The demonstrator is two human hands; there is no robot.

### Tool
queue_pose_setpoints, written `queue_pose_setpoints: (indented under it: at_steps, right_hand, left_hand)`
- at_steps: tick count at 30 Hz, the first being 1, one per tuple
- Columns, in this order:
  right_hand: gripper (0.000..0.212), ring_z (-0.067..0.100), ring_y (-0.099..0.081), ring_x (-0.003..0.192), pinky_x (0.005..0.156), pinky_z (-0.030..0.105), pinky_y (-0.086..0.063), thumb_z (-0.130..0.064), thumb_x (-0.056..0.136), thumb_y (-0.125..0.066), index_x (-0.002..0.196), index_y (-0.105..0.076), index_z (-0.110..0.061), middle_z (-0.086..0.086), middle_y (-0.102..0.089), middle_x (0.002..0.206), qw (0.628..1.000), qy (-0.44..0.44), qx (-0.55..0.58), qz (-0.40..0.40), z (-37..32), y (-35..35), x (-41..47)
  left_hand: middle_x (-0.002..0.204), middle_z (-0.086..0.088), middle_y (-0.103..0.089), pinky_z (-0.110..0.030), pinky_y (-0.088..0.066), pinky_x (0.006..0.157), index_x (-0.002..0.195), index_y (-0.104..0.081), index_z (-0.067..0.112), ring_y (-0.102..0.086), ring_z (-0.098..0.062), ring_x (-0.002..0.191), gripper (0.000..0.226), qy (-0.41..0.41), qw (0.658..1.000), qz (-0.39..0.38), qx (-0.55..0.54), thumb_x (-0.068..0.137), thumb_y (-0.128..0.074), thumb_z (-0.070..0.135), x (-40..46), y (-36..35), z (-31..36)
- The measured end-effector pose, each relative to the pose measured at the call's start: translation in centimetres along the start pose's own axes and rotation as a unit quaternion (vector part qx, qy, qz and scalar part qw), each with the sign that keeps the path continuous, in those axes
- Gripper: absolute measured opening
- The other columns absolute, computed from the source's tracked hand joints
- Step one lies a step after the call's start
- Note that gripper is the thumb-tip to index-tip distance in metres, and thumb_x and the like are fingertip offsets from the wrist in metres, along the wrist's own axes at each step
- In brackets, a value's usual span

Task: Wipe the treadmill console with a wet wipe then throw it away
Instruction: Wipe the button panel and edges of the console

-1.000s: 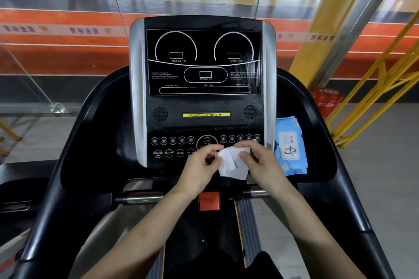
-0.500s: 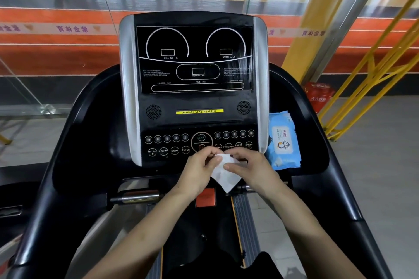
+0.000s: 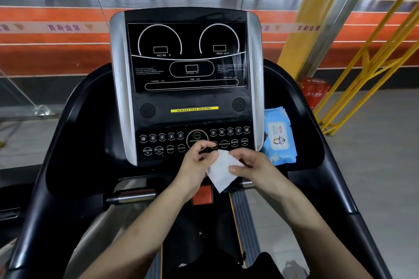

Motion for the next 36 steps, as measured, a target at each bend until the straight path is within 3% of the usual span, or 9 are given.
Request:
queue_pose_setpoints:
  at_steps: [3, 7, 12, 16, 23, 27, 29, 32, 36]
  right_hand:
    - [0.054, 0.019, -0.065, 0.099, 0.099, 0.04, -0.051, -0.007, 0.091, -0.076, 0.132, -0.064, -0.04, 0.006, -0.063, 0.093, 1.0, 0.014, -0.001, 0.003, 0.0, -0.2, -0.1]
    - [0.032, 0.021, -0.067, 0.11, 0.101, 0.044, -0.054, -0.014, 0.092, -0.077, 0.117, -0.074, -0.035, 0.001, -0.071, 0.111, 0.998, 0.043, -0.039, 0.037, 0.4, -0.1, -0.1]
    - [0.01, 0.02, -0.067, 0.105, 0.095, 0.048, -0.055, -0.017, 0.089, -0.081, 0.094, -0.073, -0.021, 0.0, -0.068, 0.112, 0.992, 0.036, -0.034, 0.112, 1.5, 0.8, -0.3]
    - [0.01, 0.021, -0.064, 0.083, 0.082, 0.043, -0.052, -0.015, 0.091, -0.078, 0.094, -0.069, -0.011, 0.016, -0.071, 0.093, 0.991, 0.016, 0.015, 0.131, 1.9, 1.0, -0.5]
    - [0.016, 0.02, -0.072, 0.096, 0.085, 0.029, -0.058, -0.011, 0.094, -0.073, 0.109, -0.077, -0.006, 0.019, -0.074, 0.107, 0.992, -0.058, 0.085, 0.067, 2.2, 0.8, -0.8]
    - [0.009, 0.018, -0.071, 0.086, 0.077, 0.032, -0.056, -0.009, 0.091, -0.076, 0.099, -0.079, -0.012, 0.006, -0.077, 0.093, 0.982, -0.05, 0.075, 0.165, 3.3, 2.1, 0.2]
    - [0.011, 0.011, -0.071, 0.084, 0.077, 0.034, -0.057, -0.013, 0.092, -0.075, 0.102, -0.078, -0.018, -0.005, -0.076, 0.094, 0.955, -0.012, 0.011, 0.297, 3.5, 3.5, 0.8]
    - [0.022, 0.015, -0.067, 0.097, 0.087, 0.028, -0.055, -0.006, 0.092, -0.072, 0.112, -0.077, -0.015, -0.003, -0.069, 0.107, 0.871, 0.14, -0.148, 0.447, 2.5, 4.6, 1.9]
    - [0.037, 0.027, -0.062, 0.093, 0.091, 0.028, -0.048, 0.015, 0.077, -0.073, 0.106, -0.078, -0.007, 0.007, -0.067, 0.104, 0.778, 0.274, -0.387, 0.411, 4.2, 3.8, 5.4]
  left_hand:
    - [0.102, -0.016, -0.066, -0.044, -0.057, 0.086, 0.122, -0.064, 0.017, -0.066, -0.027, 0.091, 0.026, 0.026, 0.999, -0.012, -0.04, 0.097, -0.071, 0.012, 0.1, -0.3, -0.1]
    - [0.099, -0.013, -0.068, -0.042, -0.057, 0.087, 0.123, -0.064, 0.017, -0.069, -0.025, 0.09, 0.028, 0.026, 0.999, -0.01, -0.024, 0.097, -0.072, 0.012, 0.1, -0.6, 0.0]
    - [0.11, 0.001, -0.077, -0.031, -0.057, 0.094, 0.111, -0.075, 0.018, -0.072, -0.013, 0.105, 0.019, -0.032, 0.995, -0.047, 0.084, 0.103, -0.062, 0.03, -0.4, -0.8, 0.3]
    - [0.094, 0.011, -0.074, -0.026, -0.052, 0.088, 0.097, -0.076, 0.025, -0.067, -0.005, 0.091, 0.004, -0.086, 0.973, -0.091, 0.196, 0.093, -0.077, 0.025, -0.4, -1.2, -0.1]
    - [0.093, 0.006, -0.074, -0.033, -0.052, 0.086, 0.095, -0.075, 0.027, -0.066, -0.008, 0.087, 0.002, -0.081, 0.967, -0.082, 0.227, 0.095, -0.075, 0.024, 0.3, -1.4, -1.0]
    - [0.1, 0.013, -0.072, -0.016, -0.049, 0.086, 0.106, -0.073, 0.029, -0.065, 0.0, 0.096, 0.013, -0.117, 0.952, -0.025, 0.281, 0.097, -0.071, 0.02, 0.2, -1.0, -0.8]
    - [0.106, 0.015, -0.071, -0.013, -0.047, 0.087, 0.109, -0.072, 0.028, -0.063, 0.002, 0.103, 0.014, -0.148, 0.941, 0.01, 0.305, 0.099, -0.066, 0.02, 0.2, -0.3, -0.7]
    - [0.109, 0.018, -0.069, -0.013, -0.046, 0.086, 0.111, -0.071, 0.03, -0.062, 0.002, 0.105, 0.015, -0.159, 0.929, 0.023, 0.334, 0.102, -0.061, 0.022, 0.3, 0.4, -1.0]
    - [0.109, 0.019, -0.069, -0.022, -0.051, 0.089, 0.111, -0.071, 0.031, -0.063, 0.001, 0.105, 0.017, -0.156, 0.922, 0.008, 0.355, 0.102, -0.06, 0.021, 0.4, 0.4, -1.7]
Point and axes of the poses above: each hand's wrist, its own x-axis towards the middle knuckle, its own y-axis out of the back of the hand, z = x × y, the point moved 3 cm from there along x, towards the middle knuckle
